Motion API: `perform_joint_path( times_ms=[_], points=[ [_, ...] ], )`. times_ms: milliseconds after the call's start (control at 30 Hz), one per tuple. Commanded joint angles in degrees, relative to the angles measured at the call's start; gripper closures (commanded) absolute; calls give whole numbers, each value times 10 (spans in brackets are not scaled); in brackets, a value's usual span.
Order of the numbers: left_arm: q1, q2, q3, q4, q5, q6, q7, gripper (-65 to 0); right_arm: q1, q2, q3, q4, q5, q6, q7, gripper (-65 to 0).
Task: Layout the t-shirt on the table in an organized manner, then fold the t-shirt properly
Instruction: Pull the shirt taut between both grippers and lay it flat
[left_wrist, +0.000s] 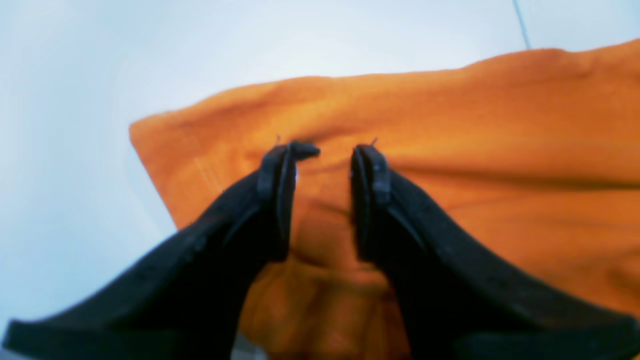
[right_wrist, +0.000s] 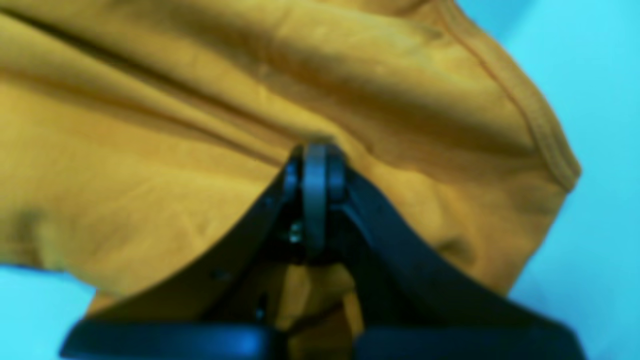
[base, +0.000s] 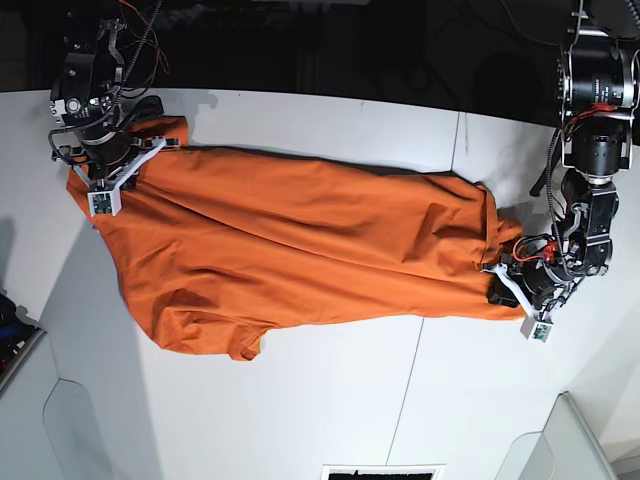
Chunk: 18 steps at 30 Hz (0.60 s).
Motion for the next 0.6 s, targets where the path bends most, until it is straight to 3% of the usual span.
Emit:
perform_joint_path(
  times_ms=[0, 67, 233, 300, 433, 567],
  points=[
    [-24, -14, -3, 20, -28, -22, 7, -203, 6, 5, 4, 10, 10, 2, 23, 0],
    [-30, -24, -3, 52, -88, -60, 46, -204, 7, 4, 5, 12, 23, 2, 36, 0],
    [-22, -78, -3, 150, -214, -102, 105, -207, 17, 4, 7, 32, 28, 2, 35, 0],
    [-8, -104, -3, 181, -251, -112, 128, -217, 14, 4, 12, 56, 28, 1, 23, -3],
    [48, -143, -3, 230, -299, -112, 165, -249, 13, 4, 35, 97, 44, 1, -13, -95],
    [128, -158, -7, 270, -308, -112, 168, -257, 8, 4, 66, 100, 68, 2, -18, -98]
  ],
)
